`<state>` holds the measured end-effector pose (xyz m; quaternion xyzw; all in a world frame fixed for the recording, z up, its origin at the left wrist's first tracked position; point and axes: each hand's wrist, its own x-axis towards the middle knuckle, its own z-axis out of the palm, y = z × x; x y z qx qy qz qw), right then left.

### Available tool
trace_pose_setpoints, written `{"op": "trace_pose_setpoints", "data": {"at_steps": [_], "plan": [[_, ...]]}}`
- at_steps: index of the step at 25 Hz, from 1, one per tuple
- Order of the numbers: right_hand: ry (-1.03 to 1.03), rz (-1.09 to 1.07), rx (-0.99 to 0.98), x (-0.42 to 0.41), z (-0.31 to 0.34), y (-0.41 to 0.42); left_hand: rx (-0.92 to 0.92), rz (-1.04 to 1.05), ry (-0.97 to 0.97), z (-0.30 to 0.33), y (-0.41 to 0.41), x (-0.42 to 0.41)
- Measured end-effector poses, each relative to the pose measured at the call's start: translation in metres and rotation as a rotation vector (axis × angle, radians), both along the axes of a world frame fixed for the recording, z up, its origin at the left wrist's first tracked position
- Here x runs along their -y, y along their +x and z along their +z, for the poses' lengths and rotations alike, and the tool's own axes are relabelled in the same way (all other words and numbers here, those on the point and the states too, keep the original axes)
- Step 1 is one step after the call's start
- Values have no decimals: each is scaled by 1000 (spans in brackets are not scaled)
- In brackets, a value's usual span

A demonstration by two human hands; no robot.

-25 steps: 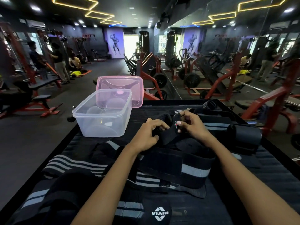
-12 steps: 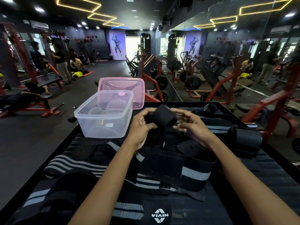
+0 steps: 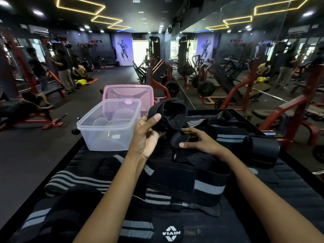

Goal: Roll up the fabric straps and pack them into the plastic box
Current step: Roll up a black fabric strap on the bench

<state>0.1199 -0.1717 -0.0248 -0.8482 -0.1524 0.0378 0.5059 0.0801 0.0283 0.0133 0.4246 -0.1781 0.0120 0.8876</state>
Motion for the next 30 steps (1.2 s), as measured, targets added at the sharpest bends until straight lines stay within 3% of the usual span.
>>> {"op": "trace_pose_setpoints", "data": {"at_steps": [7,10,16,18,21,25,30], "plan": [[-109,-135,96,-2,-1,-4,-66,125,27,-8,14,-10],[-211,-132,267,1,9,-9,-86,153,29,-13,18,-15],[-615,-265,680,12,18,-8,-154,216,89,-21,19,-2],[-564,-252,661,17,22,-9,-149,255,169,-22,18,2],[-385,-145,480,14,27,-13,-80,282,290,-26,18,0],[-220,-111,402,13,36,-20,154,411,872,-30,18,-9],[-181,-96,423,12,40,-25,249,294,999,-41,21,-13]]}}
